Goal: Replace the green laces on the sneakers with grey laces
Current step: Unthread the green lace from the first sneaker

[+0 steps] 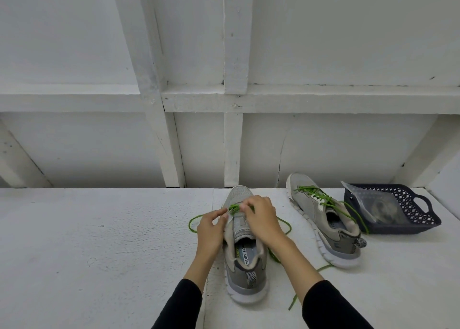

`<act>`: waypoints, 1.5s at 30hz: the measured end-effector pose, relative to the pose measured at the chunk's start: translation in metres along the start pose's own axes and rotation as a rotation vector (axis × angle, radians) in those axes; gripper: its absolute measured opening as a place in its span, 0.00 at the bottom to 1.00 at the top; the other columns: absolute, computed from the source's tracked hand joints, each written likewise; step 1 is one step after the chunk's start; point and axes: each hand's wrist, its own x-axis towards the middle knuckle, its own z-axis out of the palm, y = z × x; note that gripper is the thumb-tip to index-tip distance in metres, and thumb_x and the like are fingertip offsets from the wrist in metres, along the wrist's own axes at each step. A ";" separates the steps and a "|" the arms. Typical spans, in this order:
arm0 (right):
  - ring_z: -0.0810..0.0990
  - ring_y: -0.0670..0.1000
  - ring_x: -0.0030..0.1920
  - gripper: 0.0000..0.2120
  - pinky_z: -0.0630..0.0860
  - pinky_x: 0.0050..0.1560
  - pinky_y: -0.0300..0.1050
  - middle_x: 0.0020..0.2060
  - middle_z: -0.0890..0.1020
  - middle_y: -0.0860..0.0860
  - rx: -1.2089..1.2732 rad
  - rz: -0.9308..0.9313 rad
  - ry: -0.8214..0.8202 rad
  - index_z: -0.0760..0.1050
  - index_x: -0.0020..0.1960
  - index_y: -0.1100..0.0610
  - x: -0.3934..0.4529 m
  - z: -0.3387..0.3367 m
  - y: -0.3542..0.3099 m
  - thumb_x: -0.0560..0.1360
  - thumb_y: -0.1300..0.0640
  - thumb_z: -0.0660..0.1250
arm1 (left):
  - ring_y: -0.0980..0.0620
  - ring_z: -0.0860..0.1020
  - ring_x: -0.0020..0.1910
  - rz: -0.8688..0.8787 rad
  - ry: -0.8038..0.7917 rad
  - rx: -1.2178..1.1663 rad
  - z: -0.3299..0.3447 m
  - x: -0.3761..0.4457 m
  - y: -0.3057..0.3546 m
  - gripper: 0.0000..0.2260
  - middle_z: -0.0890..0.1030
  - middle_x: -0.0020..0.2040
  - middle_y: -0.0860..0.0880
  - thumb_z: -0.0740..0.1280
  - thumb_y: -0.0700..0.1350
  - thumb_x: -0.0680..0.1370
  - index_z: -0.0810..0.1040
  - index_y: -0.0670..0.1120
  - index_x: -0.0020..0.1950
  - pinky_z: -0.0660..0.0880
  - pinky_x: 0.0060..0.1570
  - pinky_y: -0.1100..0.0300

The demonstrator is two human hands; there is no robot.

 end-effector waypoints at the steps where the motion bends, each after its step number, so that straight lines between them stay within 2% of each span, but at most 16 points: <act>1: 0.75 0.52 0.52 0.10 0.71 0.53 0.47 0.46 0.81 0.50 0.180 0.042 0.032 0.76 0.43 0.54 0.002 -0.003 0.000 0.81 0.55 0.60 | 0.56 0.76 0.57 0.006 0.010 0.012 0.000 0.000 -0.001 0.09 0.79 0.56 0.51 0.66 0.42 0.80 0.82 0.45 0.58 0.69 0.44 0.79; 5: 0.83 0.51 0.41 0.14 0.79 0.48 0.42 0.39 0.83 0.54 0.925 0.205 0.126 0.72 0.42 0.59 0.007 -0.026 0.000 0.84 0.57 0.54 | 0.56 0.74 0.56 0.009 0.022 0.040 0.000 0.000 0.001 0.08 0.78 0.55 0.50 0.66 0.42 0.80 0.82 0.44 0.56 0.68 0.46 0.76; 8: 0.71 0.46 0.26 0.15 0.77 0.34 0.41 0.28 0.72 0.50 1.063 0.223 0.239 0.66 0.40 0.57 0.010 -0.041 0.007 0.84 0.56 0.53 | 0.56 0.75 0.53 -0.026 -0.002 0.039 0.000 0.000 0.003 0.09 0.80 0.53 0.52 0.65 0.43 0.81 0.83 0.45 0.57 0.68 0.49 0.68; 10: 0.62 0.45 0.26 0.15 0.66 0.28 0.39 0.29 0.67 0.50 0.925 0.215 0.309 0.63 0.39 0.55 0.012 -0.044 0.016 0.84 0.54 0.53 | 0.56 0.76 0.53 -0.035 -0.008 0.024 0.001 -0.001 0.004 0.09 0.80 0.51 0.53 0.64 0.43 0.81 0.83 0.45 0.57 0.69 0.46 0.70; 12: 0.61 0.47 0.29 0.15 0.60 0.30 0.40 0.30 0.65 0.50 0.696 0.195 0.352 0.62 0.38 0.55 0.009 -0.045 0.026 0.84 0.53 0.53 | 0.57 0.76 0.52 -0.034 -0.003 0.019 0.001 -0.002 0.005 0.09 0.80 0.50 0.54 0.64 0.43 0.81 0.83 0.46 0.56 0.69 0.46 0.70; 15: 0.63 0.49 0.32 0.15 0.60 0.31 0.43 0.31 0.67 0.52 0.426 0.168 0.311 0.63 0.38 0.56 0.000 -0.037 0.042 0.83 0.55 0.53 | 0.59 0.77 0.48 -0.040 -0.001 0.013 0.001 -0.002 0.005 0.08 0.81 0.48 0.55 0.65 0.43 0.81 0.83 0.47 0.54 0.70 0.42 0.74; 18: 0.69 0.50 0.33 0.15 0.64 0.35 0.46 0.32 0.73 0.54 0.252 0.224 0.155 0.66 0.38 0.57 -0.007 -0.021 0.058 0.83 0.55 0.55 | 0.63 0.77 0.46 -0.044 -0.003 -0.007 0.002 -0.002 0.006 0.06 0.80 0.47 0.56 0.65 0.43 0.80 0.82 0.49 0.52 0.70 0.40 0.74; 21: 0.74 0.51 0.37 0.11 0.70 0.36 0.43 0.38 0.78 0.54 0.263 0.290 0.009 0.71 0.41 0.56 -0.010 -0.017 0.058 0.81 0.54 0.60 | 0.64 0.76 0.46 -0.033 -0.002 -0.005 0.001 -0.003 0.006 0.07 0.80 0.47 0.55 0.65 0.42 0.81 0.82 0.47 0.53 0.70 0.38 0.78; 23: 0.75 0.51 0.40 0.06 0.68 0.35 0.38 0.41 0.77 0.53 0.288 0.293 0.057 0.70 0.49 0.57 -0.009 -0.021 0.049 0.80 0.54 0.61 | 0.65 0.76 0.46 -0.027 -0.001 -0.005 0.001 -0.003 0.006 0.06 0.81 0.46 0.56 0.65 0.42 0.81 0.82 0.47 0.52 0.70 0.38 0.79; 25: 0.75 0.52 0.41 0.09 0.68 0.37 0.39 0.39 0.77 0.53 0.327 0.285 0.135 0.66 0.57 0.58 -0.007 -0.028 0.037 0.81 0.55 0.61 | 0.65 0.76 0.46 -0.029 -0.003 -0.010 0.001 -0.002 0.005 0.06 0.81 0.46 0.56 0.65 0.42 0.80 0.82 0.48 0.52 0.70 0.39 0.78; 27: 0.76 0.51 0.45 0.12 0.70 0.47 0.46 0.40 0.79 0.51 0.256 0.259 0.172 0.64 0.62 0.58 -0.002 -0.033 0.028 0.81 0.54 0.59 | 0.64 0.76 0.46 -0.036 -0.004 -0.013 0.001 -0.002 0.005 0.07 0.81 0.47 0.56 0.65 0.42 0.81 0.82 0.48 0.52 0.71 0.39 0.77; 30: 0.71 0.50 0.58 0.12 0.59 0.65 0.55 0.52 0.77 0.47 -0.082 0.228 0.197 0.69 0.62 0.53 0.003 -0.037 0.020 0.81 0.51 0.58 | 0.61 0.78 0.48 -0.038 -0.003 -0.012 0.001 -0.001 0.004 0.07 0.81 0.48 0.55 0.65 0.42 0.80 0.82 0.48 0.53 0.70 0.40 0.75; 32: 0.70 0.49 0.60 0.10 0.60 0.65 0.52 0.55 0.76 0.47 -0.101 0.137 0.196 0.74 0.59 0.52 0.003 -0.036 0.011 0.80 0.53 0.60 | 0.64 0.77 0.47 -0.042 -0.007 -0.019 0.001 -0.002 0.005 0.07 0.81 0.47 0.56 0.65 0.42 0.80 0.82 0.48 0.53 0.71 0.39 0.75; 36: 0.77 0.47 0.56 0.11 0.74 0.59 0.42 0.55 0.81 0.50 0.158 -0.068 0.014 0.78 0.59 0.56 -0.001 -0.020 -0.002 0.79 0.59 0.63 | 0.60 0.79 0.48 -0.025 -0.013 -0.020 0.000 -0.002 0.004 0.06 0.82 0.46 0.56 0.65 0.43 0.80 0.82 0.50 0.51 0.71 0.42 0.74; 41: 0.69 0.53 0.60 0.13 0.70 0.61 0.47 0.57 0.79 0.53 -0.074 -0.121 -0.118 0.76 0.63 0.55 -0.003 -0.001 0.004 0.79 0.57 0.62 | 0.60 0.79 0.47 -0.017 -0.013 -0.021 0.000 -0.004 0.005 0.06 0.82 0.46 0.55 0.65 0.42 0.80 0.82 0.49 0.51 0.71 0.39 0.77; 45: 0.67 0.53 0.59 0.09 0.66 0.59 0.45 0.56 0.77 0.52 -0.129 -0.114 -0.144 0.77 0.57 0.56 0.001 0.001 0.002 0.80 0.57 0.62 | 0.63 0.78 0.45 -0.034 -0.014 -0.023 0.000 -0.003 0.005 0.06 0.82 0.45 0.56 0.65 0.42 0.80 0.82 0.49 0.51 0.71 0.38 0.76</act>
